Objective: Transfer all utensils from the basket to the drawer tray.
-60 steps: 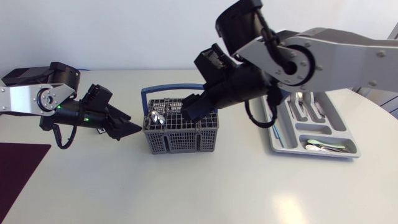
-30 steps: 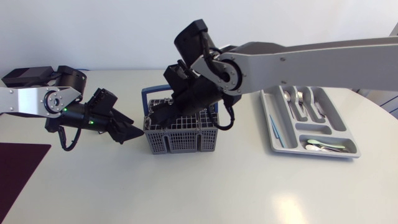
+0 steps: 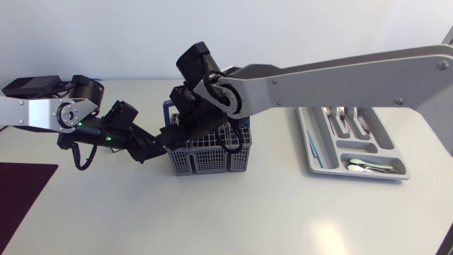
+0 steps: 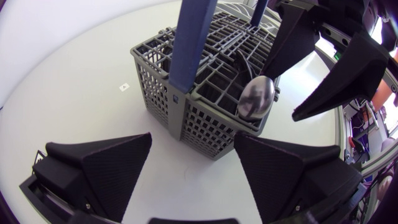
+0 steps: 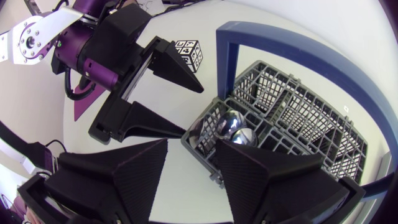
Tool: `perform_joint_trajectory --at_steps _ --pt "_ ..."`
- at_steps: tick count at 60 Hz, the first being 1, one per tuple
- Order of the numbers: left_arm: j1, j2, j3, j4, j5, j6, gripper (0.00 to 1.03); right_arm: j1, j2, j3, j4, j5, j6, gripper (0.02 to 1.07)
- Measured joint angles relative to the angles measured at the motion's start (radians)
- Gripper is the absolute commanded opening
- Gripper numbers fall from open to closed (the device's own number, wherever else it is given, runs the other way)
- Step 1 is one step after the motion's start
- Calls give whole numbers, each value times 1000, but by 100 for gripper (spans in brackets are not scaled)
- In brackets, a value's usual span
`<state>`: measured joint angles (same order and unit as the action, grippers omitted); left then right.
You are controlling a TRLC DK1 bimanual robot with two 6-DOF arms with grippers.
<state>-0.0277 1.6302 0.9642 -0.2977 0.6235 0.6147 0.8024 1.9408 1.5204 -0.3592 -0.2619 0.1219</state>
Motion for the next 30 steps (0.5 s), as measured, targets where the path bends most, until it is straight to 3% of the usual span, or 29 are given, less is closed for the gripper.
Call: perform_joint_trajectory --at_steps 9,21,30 --pt "5 1 0 0 0 0 94 0 35 46 4 0 10 45" --pt "20 1 0 2 0 15 94 0 62 58 7 0 14 21" --pt "27 1 0 3 0 15 94 0 64 58 7 0 13 14"
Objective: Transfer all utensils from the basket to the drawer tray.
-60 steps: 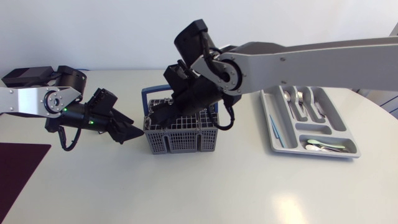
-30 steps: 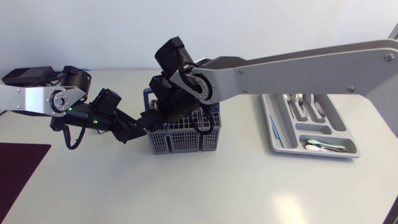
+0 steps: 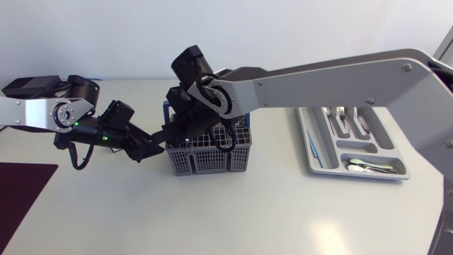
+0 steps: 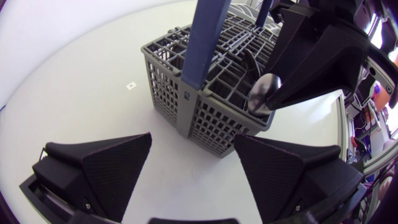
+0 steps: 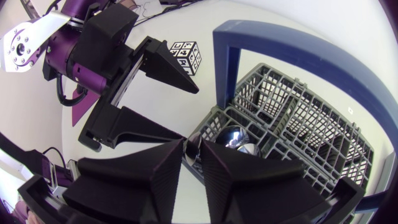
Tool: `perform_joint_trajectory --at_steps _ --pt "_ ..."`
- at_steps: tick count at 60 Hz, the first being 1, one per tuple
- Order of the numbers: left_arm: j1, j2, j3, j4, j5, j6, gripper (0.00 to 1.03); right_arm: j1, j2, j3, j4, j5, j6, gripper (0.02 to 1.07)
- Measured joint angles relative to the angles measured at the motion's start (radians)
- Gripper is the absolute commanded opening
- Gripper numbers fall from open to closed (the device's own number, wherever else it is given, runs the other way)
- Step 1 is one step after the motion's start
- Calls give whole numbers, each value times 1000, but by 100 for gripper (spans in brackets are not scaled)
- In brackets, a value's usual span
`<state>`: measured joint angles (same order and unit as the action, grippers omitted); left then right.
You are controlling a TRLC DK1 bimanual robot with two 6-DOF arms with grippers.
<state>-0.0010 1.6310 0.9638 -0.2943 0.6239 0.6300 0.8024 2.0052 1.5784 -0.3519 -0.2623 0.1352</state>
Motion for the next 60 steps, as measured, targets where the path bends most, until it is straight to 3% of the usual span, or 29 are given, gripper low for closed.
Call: perform_joint_trajectory --at_steps 9,27,44,60 --pt "0 0 -2 1 0 7 94 1 0 0 1 -4 0 9" --pt "0 0 -11 7 0 11 94 0 -6 -3 19 -17 0 8" --pt "0 0 -17 7 0 22 94 -16 -72 -10 14 -119 0 8" --pt "0 -1 -23 7 0 22 94 -68 -165 -8 -41 -276 43 8"
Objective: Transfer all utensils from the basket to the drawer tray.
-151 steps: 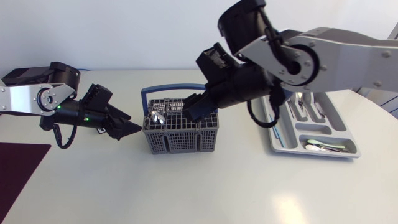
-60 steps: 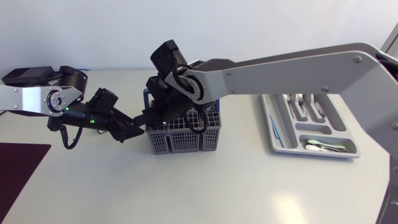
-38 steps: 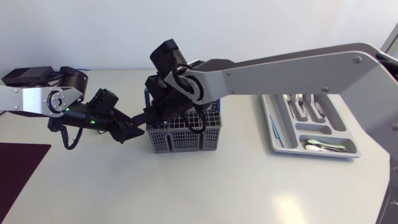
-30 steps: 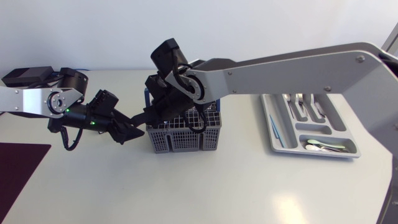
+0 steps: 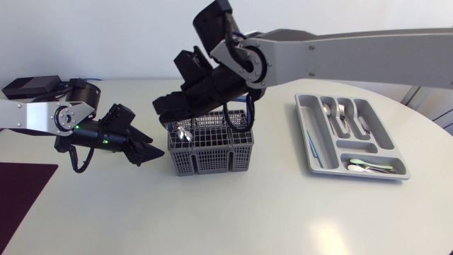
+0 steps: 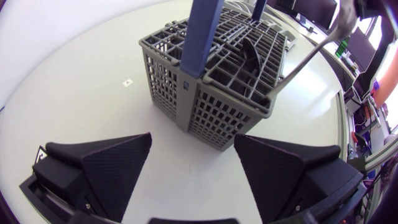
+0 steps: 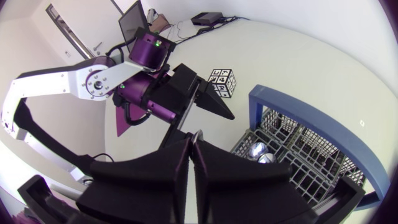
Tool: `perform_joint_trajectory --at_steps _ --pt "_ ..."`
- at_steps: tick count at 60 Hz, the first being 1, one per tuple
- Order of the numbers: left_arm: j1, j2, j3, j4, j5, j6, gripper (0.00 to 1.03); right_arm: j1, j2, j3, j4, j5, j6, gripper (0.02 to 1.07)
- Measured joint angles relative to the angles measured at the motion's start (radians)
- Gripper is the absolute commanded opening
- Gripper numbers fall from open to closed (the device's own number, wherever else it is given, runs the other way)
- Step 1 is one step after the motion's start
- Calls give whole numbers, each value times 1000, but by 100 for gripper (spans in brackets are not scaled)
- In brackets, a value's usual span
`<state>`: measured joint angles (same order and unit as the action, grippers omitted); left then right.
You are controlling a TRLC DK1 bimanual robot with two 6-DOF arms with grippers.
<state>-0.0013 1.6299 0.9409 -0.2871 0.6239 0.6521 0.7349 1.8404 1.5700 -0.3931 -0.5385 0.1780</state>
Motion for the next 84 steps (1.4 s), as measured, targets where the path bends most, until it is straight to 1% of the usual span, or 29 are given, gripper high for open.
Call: perform_joint_trajectory --at_steps 4,12,24,30,39,47,54,62,66,71,77,84 --pt "-1 0 0 0 0 0 94 -20 -27 0 -9 -36 14 8" --pt "-1 -16 -6 0 0 0 94 -52 -98 0 -30 -64 29 8" --pt "-2 -66 -11 -1 0 -4 94 -80 -210 0 -61 -71 37 8" --pt "-2 -104 -11 -13 0 -5 94 -128 -269 -15 -95 -70 36 8" --pt "-2 -169 -11 -41 0 -14 94 -260 -369 -69 -223 -62 -13 8" --pt "-2 -190 -11 -56 0 -28 94 -395 -439 -140 -343 -42 -104 8" --pt "-5 -202 -11 -60 0 -34 94 -546 -494 -243 -419 -34 -216 8" --pt "-20 -209 -11 -68 0 -43 94 -745 -537 -356 -472 -8 -365 8" --pt "-24 -212 -11 -72 0 -43 94 -835 -541 -396 -475 26 -435 8" --pt "-26 -216 -11 -72 0 -47 94 -926 -540 -447 -462 97 -507 8" --pt "-27 -217 -11 -73 0 -50 94 -986 -537 -522 -355 221 -556 8" --pt "-27 -217 -11 -73 0 -49 94 -1006 -533 -596 -233 350 -580 8"
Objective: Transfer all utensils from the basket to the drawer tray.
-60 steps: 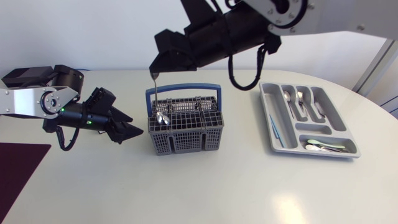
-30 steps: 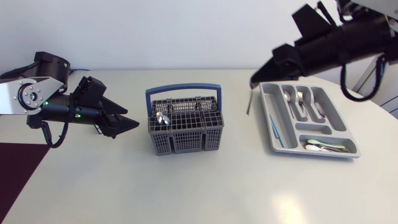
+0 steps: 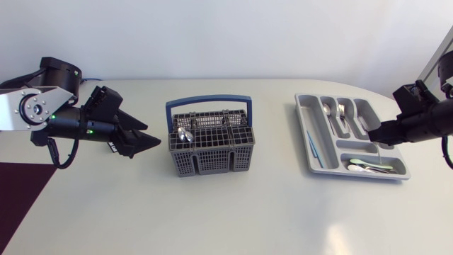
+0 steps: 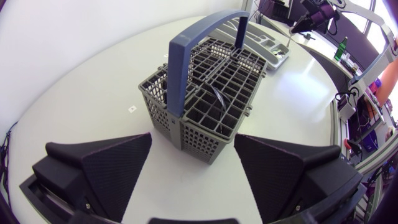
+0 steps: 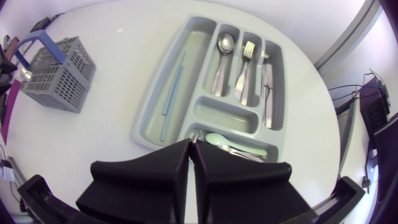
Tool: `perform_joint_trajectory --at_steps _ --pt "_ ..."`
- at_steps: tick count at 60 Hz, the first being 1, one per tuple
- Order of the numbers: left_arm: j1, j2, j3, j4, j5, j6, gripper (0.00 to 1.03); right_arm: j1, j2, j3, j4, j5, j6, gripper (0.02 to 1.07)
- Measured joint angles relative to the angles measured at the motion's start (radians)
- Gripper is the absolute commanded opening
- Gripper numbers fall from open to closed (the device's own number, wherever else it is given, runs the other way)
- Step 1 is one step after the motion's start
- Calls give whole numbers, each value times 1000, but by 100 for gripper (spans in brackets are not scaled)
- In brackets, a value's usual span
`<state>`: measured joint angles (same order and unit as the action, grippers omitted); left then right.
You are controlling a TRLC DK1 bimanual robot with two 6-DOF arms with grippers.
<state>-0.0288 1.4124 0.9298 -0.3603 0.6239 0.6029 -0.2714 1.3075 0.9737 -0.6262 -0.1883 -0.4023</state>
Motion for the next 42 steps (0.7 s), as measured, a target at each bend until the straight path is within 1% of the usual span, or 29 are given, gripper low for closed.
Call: perform_joint_trajectory --at_steps 10,23,27,29,31,33,34,35,37,42 --pt "-1 0 0 -2 0 0 94 -5 48 -63 159 144 -14 8" --pt "-1 -10 0 -2 0 0 94 -5 180 -91 318 232 -18 10" --pt "-1 -18 0 -2 0 0 94 1 222 -105 346 249 -17 11" --pt "-1 -21 0 -2 0 0 94 6 235 -112 352 259 -16 16" --pt "-1 -23 0 -2 0 0 94 14 243 -119 361 269 -14 24" --pt "-1 -23 0 -2 0 0 94 24 248 -124 365 272 -10 36" --pt "-1 -24 0 -2 0 0 94 29 249 -124 365 272 -9 40" --pt "-1 -24 0 -2 0 0 94 34 250 -124 365 272 -6 47" --pt "-1 -24 0 -2 0 0 94 45 250 -124 367 272 1 56" --pt "-5 -25 0 -2 0 0 94 72 250 -124 368 272 10 70"
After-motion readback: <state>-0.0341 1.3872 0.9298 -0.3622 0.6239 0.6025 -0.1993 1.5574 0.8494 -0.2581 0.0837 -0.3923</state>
